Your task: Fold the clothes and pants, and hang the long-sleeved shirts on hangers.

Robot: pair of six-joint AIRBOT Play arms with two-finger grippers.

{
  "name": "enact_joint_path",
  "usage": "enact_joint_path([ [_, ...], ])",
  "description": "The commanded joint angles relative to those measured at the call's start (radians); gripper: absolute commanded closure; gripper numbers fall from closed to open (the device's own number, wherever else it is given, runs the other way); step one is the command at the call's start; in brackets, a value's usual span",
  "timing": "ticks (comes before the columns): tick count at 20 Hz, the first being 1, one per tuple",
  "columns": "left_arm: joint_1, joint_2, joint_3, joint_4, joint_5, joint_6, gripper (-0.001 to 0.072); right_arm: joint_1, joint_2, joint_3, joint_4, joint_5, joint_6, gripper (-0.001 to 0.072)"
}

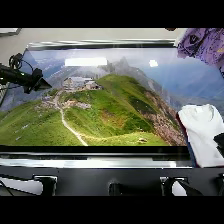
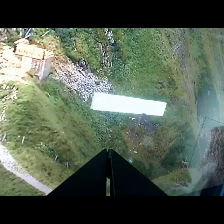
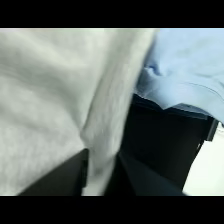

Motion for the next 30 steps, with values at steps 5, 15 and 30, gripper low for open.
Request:
enact_joint_path([
  [5, -0.012, 0.055, 0.0, 0.041, 0.05, 0.03, 0.0686, 0.004, 0.042, 0.063, 0.254, -0.364, -0.264, 0.0439],
  [15, -0.261, 0.368, -0.241, 0.383, 0.294, 0.148, 0.0687, 0.668, 0.056, 0.09, 0.518, -0.748, -0.615, 0.0674],
  [30, -0.345, 0.451, -0.35, 0.497, 0.361, 0.105, 0.0682, 0.815, 0.056, 0.09, 0.493, -0.714, -0.615, 0.0674],
])
